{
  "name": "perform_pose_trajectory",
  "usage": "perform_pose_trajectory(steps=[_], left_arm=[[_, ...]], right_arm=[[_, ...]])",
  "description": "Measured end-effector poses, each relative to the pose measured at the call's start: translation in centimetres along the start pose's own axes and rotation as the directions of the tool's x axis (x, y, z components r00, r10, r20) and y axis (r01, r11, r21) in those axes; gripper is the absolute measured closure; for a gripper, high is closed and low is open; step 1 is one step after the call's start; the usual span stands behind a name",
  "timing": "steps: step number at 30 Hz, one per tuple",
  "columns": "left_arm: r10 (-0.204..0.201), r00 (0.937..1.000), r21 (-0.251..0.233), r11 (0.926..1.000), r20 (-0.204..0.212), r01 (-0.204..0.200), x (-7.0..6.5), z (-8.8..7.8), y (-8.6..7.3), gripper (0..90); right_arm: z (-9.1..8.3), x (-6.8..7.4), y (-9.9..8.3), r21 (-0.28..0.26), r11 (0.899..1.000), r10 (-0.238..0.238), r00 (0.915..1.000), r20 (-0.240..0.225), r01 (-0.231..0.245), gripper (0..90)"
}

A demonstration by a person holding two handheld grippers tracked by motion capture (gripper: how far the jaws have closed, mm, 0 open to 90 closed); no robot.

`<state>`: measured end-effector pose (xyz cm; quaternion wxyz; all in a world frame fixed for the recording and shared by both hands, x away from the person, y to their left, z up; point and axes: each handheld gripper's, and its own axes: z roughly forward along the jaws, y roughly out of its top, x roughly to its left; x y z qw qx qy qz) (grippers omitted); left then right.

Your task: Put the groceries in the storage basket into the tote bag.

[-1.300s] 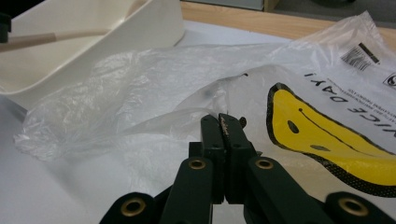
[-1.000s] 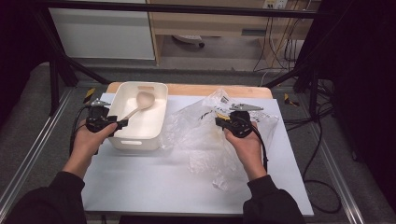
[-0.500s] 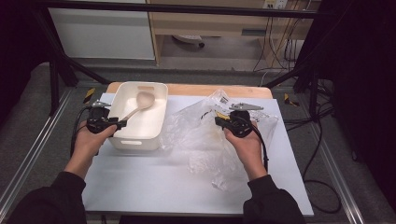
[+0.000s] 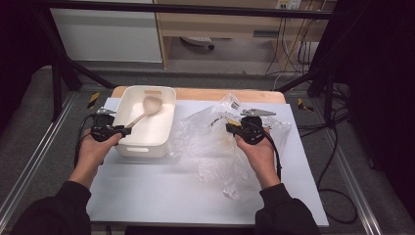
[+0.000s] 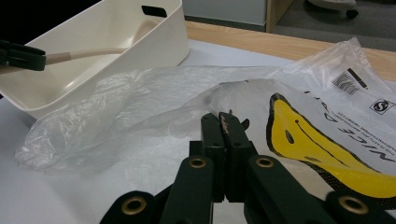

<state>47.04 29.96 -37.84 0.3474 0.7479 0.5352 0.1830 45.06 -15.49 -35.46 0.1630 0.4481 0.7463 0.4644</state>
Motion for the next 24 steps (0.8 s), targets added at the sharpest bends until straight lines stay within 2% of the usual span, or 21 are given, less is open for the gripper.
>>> perform_pose_trajectory(steps=[7,14,17,21,24], left_arm=[[-0.001,0.9999,0.009,1.0000,-0.013,0.001,-0.04,0.40,-0.01,63.6],[-0.003,0.9999,0.017,0.9998,-0.017,0.003,-0.01,0.37,-0.01,68.1],[-0.001,0.9997,0.013,0.9999,-0.024,0.002,-0.18,0.31,-0.04,68.5],[-0.030,0.9994,-0.002,0.9995,-0.016,0.030,-0.30,-0.01,-0.07,68.6],[-0.027,0.9995,-0.020,0.9994,-0.017,0.027,-0.30,-0.48,-0.03,68.8]], right_arm=[[-0.05,-0.06,-0.01,0.003,1.000,0.001,1.0000,-0.001,-0.001,90.0],[0.03,0.01,-0.05,0.007,1.000,0.001,1.0000,-0.002,-0.001,90.0],[0.01,-0.06,-0.06,0.007,1.000,0.000,1.0000,-0.001,0.000,90.0],[-0.06,-0.17,-0.07,0.007,1.000,0.004,1.0000,0.001,-0.004,90.0],[-0.04,-0.21,-0.09,0.005,1.000,0.002,1.0000,0.001,-0.002,90.0]])
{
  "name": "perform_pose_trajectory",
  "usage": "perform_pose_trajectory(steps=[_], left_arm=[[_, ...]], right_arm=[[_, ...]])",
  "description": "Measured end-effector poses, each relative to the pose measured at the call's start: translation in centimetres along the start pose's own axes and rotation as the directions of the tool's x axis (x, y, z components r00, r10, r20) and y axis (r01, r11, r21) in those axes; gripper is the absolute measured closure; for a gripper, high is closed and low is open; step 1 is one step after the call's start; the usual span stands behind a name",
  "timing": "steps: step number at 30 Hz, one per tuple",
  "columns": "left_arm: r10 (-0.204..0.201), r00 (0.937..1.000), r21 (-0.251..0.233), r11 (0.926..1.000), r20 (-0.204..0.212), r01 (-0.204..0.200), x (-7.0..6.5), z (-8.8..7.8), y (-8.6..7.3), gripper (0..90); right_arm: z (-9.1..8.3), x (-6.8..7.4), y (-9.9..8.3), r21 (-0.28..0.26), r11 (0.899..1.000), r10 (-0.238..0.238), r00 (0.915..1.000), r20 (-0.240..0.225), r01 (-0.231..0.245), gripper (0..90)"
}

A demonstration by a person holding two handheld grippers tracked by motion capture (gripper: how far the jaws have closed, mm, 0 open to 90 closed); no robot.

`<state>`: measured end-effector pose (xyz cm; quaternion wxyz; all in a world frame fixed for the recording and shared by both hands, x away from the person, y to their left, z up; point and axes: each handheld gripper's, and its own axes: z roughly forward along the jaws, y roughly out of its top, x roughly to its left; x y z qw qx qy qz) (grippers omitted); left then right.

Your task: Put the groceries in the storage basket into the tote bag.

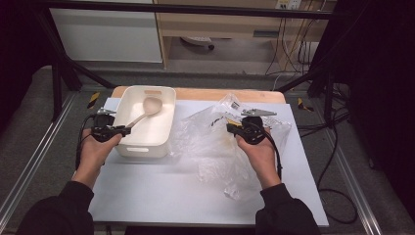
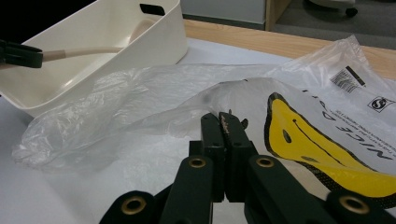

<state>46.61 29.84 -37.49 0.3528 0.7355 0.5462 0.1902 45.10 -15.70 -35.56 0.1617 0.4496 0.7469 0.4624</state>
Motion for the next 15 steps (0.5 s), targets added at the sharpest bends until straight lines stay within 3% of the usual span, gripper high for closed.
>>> perform_pose_trajectory(steps=[4,7,15], left_arm=[[0.001,1.0000,0.014,0.9999,0.008,-0.001,-0.07,-0.55,0.03,68.8],[0.023,0.9997,0.035,0.9991,0.005,-0.024,-0.23,-0.71,-0.11,68.7],[0.021,0.9997,0.073,0.9971,0.009,-0.022,-0.29,-0.54,-0.23,68.4]], right_arm=[[-0.01,0.05,-0.01,0.002,1.000,0.003,1.0000,-0.001,-0.003,90.0],[0.07,0.02,-0.06,0.004,1.000,0.000,1.0000,0.001,0.000,90.0],[0.15,0.08,-0.10,0.009,1.000,-0.001,1.0000,0.001,0.001,90.0]])
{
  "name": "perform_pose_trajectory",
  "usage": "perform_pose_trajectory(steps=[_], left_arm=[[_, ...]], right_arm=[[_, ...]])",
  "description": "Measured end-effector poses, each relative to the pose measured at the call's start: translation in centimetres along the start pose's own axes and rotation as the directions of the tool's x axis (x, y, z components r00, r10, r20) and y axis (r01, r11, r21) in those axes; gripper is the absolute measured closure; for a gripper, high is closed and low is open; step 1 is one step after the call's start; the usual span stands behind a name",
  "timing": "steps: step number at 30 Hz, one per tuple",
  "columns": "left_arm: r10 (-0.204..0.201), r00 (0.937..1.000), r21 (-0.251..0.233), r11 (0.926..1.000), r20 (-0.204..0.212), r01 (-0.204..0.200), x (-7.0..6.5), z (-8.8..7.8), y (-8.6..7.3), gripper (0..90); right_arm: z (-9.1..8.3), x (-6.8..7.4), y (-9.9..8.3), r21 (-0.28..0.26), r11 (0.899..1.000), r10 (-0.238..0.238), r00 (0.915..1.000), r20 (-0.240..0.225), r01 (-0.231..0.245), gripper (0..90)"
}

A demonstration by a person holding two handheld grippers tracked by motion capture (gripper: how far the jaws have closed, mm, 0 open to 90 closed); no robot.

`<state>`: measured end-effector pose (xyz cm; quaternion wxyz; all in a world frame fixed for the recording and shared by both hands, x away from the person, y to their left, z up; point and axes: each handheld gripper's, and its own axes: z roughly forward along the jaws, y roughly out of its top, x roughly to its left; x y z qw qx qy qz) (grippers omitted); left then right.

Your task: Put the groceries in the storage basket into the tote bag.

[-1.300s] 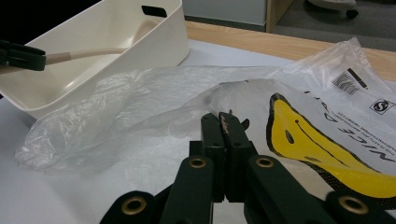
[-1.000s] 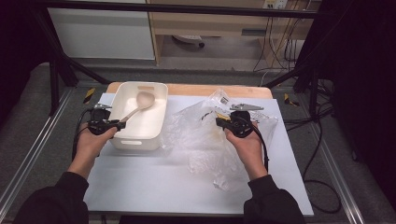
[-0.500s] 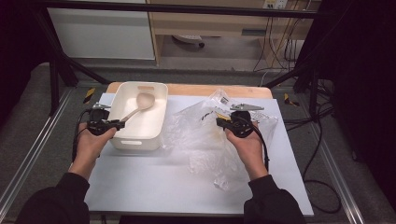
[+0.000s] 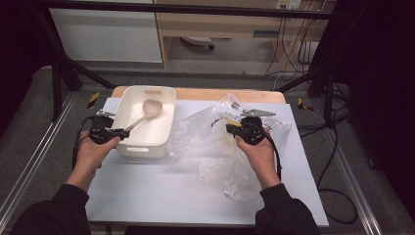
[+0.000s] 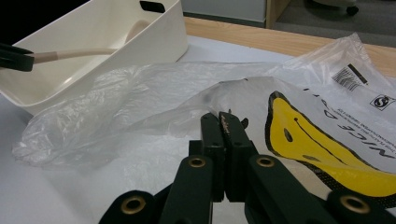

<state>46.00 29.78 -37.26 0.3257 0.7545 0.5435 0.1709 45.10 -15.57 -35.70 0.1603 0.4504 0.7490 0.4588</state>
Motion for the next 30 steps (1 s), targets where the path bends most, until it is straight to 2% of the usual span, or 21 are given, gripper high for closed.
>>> perform_pose_trajectory(steps=[4,11,13,17,22,30], left_arm=[[0.021,0.9998,0.027,0.9994,-0.005,-0.021,-0.1,0.2,0.3,67.9],[0.022,0.9997,0.082,0.9964,0.010,-0.023,0.0,0.9,0.4,64.9],[0.030,0.9995,0.091,0.9954,0.005,-0.030,0.0,1.0,0.3,67.2],[-0.009,0.9995,0.078,0.9969,0.030,0.007,0.3,1.0,0.1,68.2],[-0.001,0.9998,0.059,0.9983,0.021,0.000,0.1,0.9,0.0,68.5],[-0.005,0.9999,-0.018,0.9998,0.011,0.005,0.2,-0.3,-0.4,68.6]], right_arm=[[0.1,0.0,0.0,0.003,1.000,0.001,1.0000,-0.002,-0.001,90.0],[0.2,0.1,-0.1,0.009,1.000,-0.006,1.0000,-0.007,0.006,89.2],[0.2,0.2,0.0,0.009,1.000,-0.007,1.0000,-0.004,0.007,89.0],[0.1,0.1,0.0,0.009,1.000,-0.008,1.0000,-0.003,0.008,88.7],[0.0,0.1,0.0,0.007,1.000,-0.004,1.0000,-0.003,0.004,88.6],[0.1,0.0,0.0,0.008,1.000,-0.007,1.0000,-0.003,0.007,89.0]])
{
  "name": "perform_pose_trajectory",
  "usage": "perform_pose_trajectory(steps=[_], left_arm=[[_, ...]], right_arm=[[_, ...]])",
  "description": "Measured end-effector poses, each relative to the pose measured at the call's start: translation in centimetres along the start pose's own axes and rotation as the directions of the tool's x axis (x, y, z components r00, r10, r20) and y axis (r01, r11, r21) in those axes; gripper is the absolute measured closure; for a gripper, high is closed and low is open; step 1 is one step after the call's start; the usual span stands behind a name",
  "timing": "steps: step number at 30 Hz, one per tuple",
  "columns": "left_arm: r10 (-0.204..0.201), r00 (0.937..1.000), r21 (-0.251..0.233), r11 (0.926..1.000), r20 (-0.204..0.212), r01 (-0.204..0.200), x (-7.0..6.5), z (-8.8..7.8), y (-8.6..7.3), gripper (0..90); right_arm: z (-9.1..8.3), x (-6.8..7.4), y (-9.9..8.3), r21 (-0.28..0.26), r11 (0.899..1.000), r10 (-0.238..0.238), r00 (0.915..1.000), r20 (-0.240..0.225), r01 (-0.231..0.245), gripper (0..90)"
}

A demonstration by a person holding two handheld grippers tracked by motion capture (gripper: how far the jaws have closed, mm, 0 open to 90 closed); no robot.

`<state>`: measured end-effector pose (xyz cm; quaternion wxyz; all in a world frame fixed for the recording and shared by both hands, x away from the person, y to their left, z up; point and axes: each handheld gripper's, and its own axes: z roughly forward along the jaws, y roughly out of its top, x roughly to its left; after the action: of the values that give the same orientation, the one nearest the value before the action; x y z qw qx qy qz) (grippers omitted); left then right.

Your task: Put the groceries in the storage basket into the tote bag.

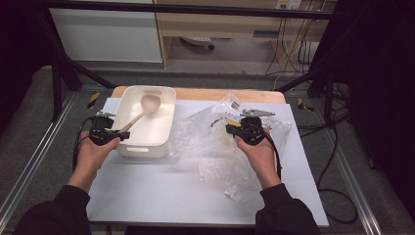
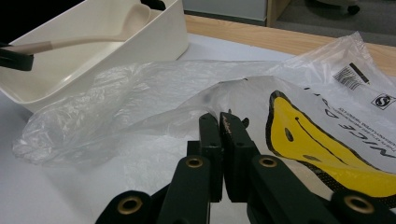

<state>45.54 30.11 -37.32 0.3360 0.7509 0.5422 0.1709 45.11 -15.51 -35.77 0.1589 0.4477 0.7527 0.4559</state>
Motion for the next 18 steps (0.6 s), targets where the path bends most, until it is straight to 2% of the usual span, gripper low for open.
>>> perform_pose_trajectory(steps=[9,18], left_arm=[[0.033,0.9988,-0.086,0.9959,0.036,-0.030,-0.9,-2.8,0.0,68.5],[0.085,0.9937,-0.119,0.9900,0.073,-0.076,-2.0,-5.2,-0.2,68.5]], right_arm=[[0.1,0.0,-0.1,0.007,1.000,-0.002,1.0000,-0.005,0.002,90.0],[0.2,-0.1,-0.1,0.006,1.000,-0.002,1.0000,-0.009,0.002,90.0]])
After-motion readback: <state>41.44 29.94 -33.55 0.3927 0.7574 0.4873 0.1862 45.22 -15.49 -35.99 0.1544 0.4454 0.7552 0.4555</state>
